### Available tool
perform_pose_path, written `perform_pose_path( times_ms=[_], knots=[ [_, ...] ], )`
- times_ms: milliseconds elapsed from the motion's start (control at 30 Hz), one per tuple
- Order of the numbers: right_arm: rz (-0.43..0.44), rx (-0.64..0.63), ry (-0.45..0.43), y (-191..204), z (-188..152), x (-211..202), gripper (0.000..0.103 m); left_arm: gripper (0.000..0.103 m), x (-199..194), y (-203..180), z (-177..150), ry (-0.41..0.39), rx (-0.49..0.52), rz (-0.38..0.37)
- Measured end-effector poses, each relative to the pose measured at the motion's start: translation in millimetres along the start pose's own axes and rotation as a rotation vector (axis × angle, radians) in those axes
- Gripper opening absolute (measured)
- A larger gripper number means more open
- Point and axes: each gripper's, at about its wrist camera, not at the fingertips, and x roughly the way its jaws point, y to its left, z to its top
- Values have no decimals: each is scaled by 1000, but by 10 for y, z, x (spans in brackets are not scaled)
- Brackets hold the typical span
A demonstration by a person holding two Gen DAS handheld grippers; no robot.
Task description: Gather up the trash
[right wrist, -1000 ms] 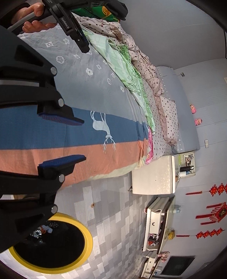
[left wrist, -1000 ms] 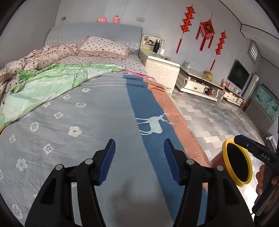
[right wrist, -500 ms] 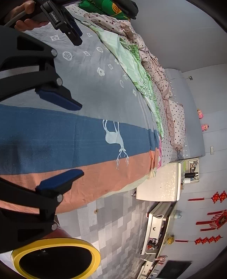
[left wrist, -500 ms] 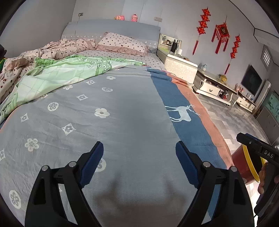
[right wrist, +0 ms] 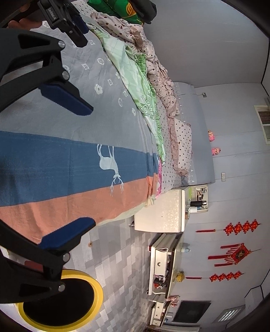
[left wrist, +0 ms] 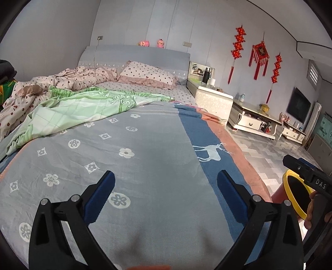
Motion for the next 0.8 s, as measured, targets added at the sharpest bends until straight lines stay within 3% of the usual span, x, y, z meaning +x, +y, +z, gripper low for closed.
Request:
perform_pose_path(
  times_ms=[333,800],
  knots=[
    [-31,20,-140,12,69,-564,95,95,-627,-288,109,-123,41,-29],
    [-62,19,-184,45,-40,-901,95,95,-1109,-448,99,-181,34,-58]
  ],
)
